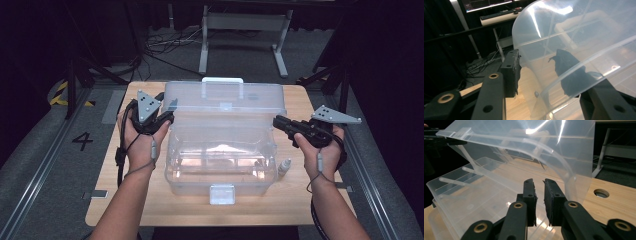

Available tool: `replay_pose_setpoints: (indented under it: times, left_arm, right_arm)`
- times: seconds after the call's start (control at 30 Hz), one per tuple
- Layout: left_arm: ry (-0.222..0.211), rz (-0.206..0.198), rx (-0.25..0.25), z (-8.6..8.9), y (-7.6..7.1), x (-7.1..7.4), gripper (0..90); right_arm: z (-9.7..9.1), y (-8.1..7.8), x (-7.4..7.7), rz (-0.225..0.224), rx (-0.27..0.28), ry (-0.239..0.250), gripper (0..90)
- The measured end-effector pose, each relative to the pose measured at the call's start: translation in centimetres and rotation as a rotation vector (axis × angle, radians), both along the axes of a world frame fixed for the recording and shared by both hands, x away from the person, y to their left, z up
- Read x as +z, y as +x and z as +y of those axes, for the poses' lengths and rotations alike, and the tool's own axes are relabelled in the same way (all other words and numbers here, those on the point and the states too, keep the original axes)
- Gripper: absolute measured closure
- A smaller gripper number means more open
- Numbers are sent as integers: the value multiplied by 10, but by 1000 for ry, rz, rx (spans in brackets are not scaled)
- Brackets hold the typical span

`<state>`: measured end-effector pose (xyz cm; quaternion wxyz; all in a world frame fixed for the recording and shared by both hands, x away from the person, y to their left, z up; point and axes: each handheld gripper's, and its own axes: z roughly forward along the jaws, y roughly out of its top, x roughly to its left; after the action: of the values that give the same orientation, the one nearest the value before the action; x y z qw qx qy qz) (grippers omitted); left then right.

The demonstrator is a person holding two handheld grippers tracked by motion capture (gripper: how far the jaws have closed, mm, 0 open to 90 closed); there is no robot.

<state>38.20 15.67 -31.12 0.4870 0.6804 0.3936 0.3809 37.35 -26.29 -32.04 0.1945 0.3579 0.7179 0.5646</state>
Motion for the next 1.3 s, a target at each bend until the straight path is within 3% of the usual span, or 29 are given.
replay_pose_setpoints:
  times: [0.13, 0.23, 0.57, 0.8, 1.0, 1.3]
  left_arm:
    - [-12, -11, 3, 1, 2, 0, 599]
    - [-48, -18, -11, 1, 4, 0, 570]
    - [17, -81, 20, -4, 6, 1, 581]
    - [27, -72, 40, -3, 8, 1, 643]
    - [-28, -45, 25, 1, 12, -1, 665]
    - [-50, -44, 29, 3, 15, -3, 695]
  right_arm:
    - [-1, -3, -4, 4, 4, -8, 792]
    - [-4, -5, -5, 12, -1, -8, 791]
    - [-11, -9, -11, 28, -8, -15, 782]
    - [-15, -11, -12, 30, -17, -13, 776]
    - [-16, -12, -14, 35, -19, -16, 772]
    - [-17, -13, -16, 38, -21, -20, 766]
